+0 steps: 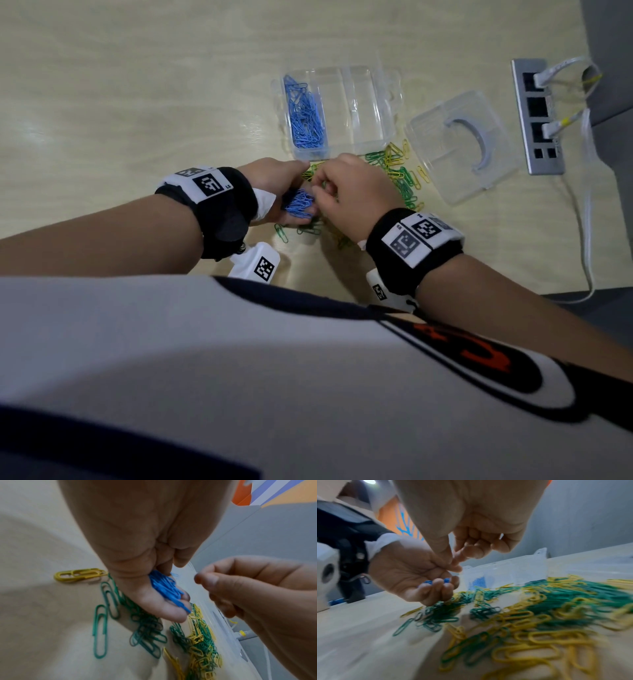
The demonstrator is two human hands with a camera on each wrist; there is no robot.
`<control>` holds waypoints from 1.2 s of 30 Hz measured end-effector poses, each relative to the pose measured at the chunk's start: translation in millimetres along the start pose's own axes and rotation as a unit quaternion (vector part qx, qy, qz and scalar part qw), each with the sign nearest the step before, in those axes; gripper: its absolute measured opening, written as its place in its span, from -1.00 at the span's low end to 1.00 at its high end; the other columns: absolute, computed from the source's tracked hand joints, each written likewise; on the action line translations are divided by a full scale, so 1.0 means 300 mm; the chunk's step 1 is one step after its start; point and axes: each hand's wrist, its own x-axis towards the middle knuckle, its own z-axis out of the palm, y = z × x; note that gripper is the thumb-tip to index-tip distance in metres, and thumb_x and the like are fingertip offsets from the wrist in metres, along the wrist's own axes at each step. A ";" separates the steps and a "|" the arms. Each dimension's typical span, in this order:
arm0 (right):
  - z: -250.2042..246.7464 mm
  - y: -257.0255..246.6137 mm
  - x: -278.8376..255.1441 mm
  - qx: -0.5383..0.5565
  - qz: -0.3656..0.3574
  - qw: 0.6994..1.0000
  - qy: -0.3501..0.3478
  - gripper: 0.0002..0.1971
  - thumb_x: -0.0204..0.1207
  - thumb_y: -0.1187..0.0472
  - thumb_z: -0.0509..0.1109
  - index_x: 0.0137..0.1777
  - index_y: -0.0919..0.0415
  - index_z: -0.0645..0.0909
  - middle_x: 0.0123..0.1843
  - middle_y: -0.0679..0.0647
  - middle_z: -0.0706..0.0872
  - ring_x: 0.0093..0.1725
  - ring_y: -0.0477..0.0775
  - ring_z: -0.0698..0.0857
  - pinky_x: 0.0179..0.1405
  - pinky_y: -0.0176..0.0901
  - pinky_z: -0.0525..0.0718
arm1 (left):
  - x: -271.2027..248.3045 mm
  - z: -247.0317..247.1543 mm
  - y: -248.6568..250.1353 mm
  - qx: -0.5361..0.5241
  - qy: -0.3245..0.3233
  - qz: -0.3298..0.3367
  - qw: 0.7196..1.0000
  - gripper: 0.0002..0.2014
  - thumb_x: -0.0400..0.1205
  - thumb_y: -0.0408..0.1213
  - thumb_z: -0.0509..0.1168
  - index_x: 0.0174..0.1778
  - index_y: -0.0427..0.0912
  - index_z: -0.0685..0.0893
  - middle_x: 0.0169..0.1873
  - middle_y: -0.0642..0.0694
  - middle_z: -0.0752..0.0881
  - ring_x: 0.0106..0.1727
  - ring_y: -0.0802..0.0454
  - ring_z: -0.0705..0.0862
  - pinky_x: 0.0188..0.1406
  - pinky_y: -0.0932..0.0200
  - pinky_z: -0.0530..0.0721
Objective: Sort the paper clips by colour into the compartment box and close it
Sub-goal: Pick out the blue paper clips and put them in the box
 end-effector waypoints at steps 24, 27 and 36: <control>0.092 0.052 0.038 -0.155 -0.040 0.985 -0.070 -0.56 0.44 0.30 0.40 0.33 0.09 0.52 0.24 0.15 0.47 0.22 0.23 0.49 0.09 0.03 0.59 | -0.043 -0.205 0.010 -0.061 0.073 0.047 0.994 -0.50 0.77 -0.03 -0.03 -0.29 -0.31 0.57 -0.45 -0.22 0.60 -0.52 0.00 0.60 -0.58 0.30 0.67; 0.082 0.054 0.051 -0.190 -0.029 0.981 -0.037 -0.68 0.47 0.33 0.32 0.22 0.15 0.55 0.13 0.17 0.51 0.10 0.24 0.52 -0.06 0.02 0.56 | -0.044 -0.225 0.005 -0.058 0.082 0.047 0.994 -0.50 0.77 -0.02 -0.03 -0.28 -0.30 0.59 -0.45 -0.20 0.63 -0.51 0.02 0.63 -0.55 0.30 0.69; 0.094 -0.003 0.056 -0.164 -0.115 0.974 -0.107 -0.60 0.54 -0.01 0.33 0.39 -0.11 0.53 0.41 0.02 0.50 0.39 0.17 0.44 0.39 0.15 0.38 | -0.041 -0.222 -0.002 -0.065 0.072 0.037 0.995 -0.51 0.77 -0.03 0.00 -0.25 -0.33 0.58 -0.41 -0.24 0.59 -0.44 -0.04 0.61 -0.58 0.23 0.70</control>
